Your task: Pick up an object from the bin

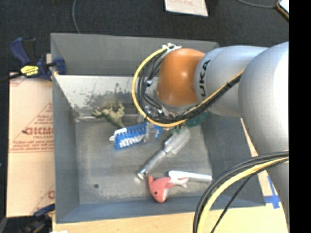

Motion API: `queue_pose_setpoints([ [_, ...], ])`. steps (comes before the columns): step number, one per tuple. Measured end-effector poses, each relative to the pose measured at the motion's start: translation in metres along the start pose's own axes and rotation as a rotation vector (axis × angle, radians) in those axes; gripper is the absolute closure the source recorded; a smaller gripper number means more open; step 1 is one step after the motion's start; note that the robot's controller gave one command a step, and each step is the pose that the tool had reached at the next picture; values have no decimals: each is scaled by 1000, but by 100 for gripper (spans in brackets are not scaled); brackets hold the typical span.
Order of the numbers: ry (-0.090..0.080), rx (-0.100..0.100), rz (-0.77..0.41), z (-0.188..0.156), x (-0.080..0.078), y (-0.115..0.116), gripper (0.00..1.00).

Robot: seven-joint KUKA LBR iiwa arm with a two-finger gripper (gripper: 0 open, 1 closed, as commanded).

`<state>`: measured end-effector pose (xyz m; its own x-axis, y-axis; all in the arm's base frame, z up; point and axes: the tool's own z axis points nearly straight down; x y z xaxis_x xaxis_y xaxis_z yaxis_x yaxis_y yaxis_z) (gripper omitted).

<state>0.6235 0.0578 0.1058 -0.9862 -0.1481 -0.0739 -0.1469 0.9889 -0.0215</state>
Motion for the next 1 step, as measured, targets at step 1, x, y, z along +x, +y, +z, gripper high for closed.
queue_pose_setpoints([
  [1, 0, 0, 0, 0, 0, 0, 100],
])
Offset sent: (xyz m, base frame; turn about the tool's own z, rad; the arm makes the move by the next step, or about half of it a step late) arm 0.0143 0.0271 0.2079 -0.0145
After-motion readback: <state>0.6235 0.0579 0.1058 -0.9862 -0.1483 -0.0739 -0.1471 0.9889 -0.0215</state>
